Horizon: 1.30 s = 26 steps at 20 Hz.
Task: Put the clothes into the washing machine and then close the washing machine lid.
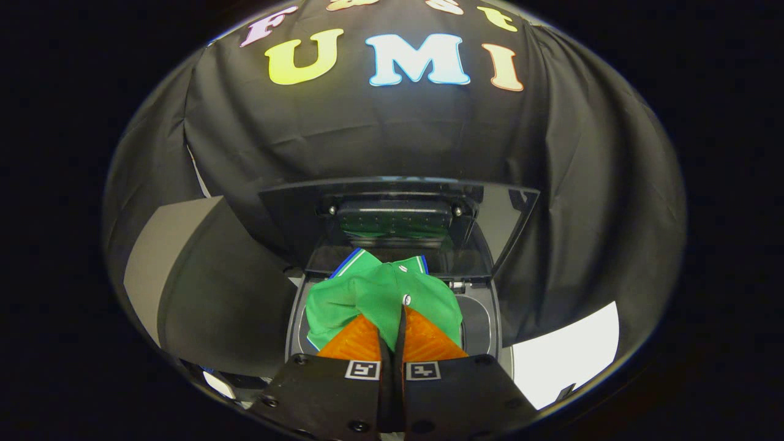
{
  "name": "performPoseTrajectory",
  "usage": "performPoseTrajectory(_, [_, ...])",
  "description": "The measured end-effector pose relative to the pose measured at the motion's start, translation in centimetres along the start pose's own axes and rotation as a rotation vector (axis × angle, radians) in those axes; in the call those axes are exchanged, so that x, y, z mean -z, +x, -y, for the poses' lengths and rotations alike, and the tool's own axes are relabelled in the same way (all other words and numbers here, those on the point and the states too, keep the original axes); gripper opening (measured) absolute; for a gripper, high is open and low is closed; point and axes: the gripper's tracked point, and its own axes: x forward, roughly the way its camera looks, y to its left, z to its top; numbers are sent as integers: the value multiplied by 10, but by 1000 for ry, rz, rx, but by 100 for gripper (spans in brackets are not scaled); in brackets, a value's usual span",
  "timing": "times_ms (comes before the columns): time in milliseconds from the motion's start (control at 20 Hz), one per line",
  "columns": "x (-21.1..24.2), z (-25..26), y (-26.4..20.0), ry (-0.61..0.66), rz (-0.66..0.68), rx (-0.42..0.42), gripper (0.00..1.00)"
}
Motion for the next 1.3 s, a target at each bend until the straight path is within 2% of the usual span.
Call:
performPoseTrajectory(450, [54,2,54,23,-78,2,1])
performPoseTrajectory(1300, [93,15,116,91,-190,38,2])
